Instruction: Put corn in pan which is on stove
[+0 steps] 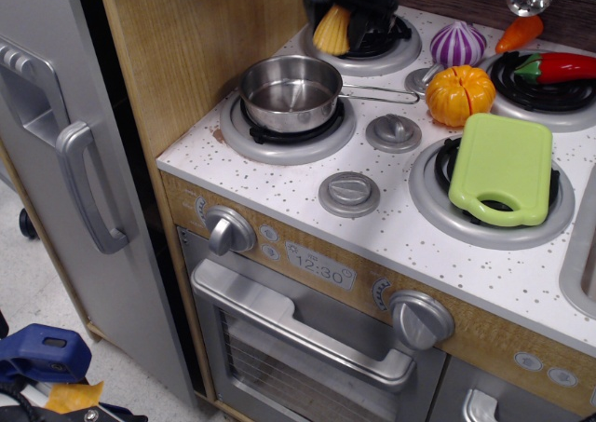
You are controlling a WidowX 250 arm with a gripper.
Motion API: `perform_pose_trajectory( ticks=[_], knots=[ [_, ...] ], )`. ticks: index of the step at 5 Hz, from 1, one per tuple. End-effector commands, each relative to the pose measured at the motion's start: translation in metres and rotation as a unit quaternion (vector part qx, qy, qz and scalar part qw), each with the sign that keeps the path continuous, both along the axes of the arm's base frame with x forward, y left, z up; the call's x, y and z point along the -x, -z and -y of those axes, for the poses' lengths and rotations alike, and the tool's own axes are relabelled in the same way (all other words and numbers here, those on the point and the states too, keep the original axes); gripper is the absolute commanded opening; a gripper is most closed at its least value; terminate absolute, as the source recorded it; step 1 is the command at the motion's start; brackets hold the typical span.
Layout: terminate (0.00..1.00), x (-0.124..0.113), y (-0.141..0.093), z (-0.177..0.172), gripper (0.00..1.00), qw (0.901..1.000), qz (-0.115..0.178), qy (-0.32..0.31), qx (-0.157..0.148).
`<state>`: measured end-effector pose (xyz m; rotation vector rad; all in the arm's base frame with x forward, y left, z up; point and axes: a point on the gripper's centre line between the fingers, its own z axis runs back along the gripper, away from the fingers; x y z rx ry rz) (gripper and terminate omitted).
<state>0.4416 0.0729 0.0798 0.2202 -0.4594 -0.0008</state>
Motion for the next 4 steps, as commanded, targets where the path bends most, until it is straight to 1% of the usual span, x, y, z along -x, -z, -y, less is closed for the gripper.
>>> perform_pose_trajectory(
  ticks=[1,2,3,4],
  knots=[
    [0.00,0.0112,-0.0367,-0.0144,1.00,0.9978,0.065,-0.010,0.000],
    [0.00,0.0202,-0.0275,-0.0196,1.00,0.9976,0.068,-0.011,0.013],
    [0.00,0.0202,-0.0275,-0.0196,1.00,0.9976,0.068,-0.011,0.013],
    [1.00,0.0202,-0.0275,-0.0196,1.00,0.9976,0.068,-0.011,0.013]
  ],
)
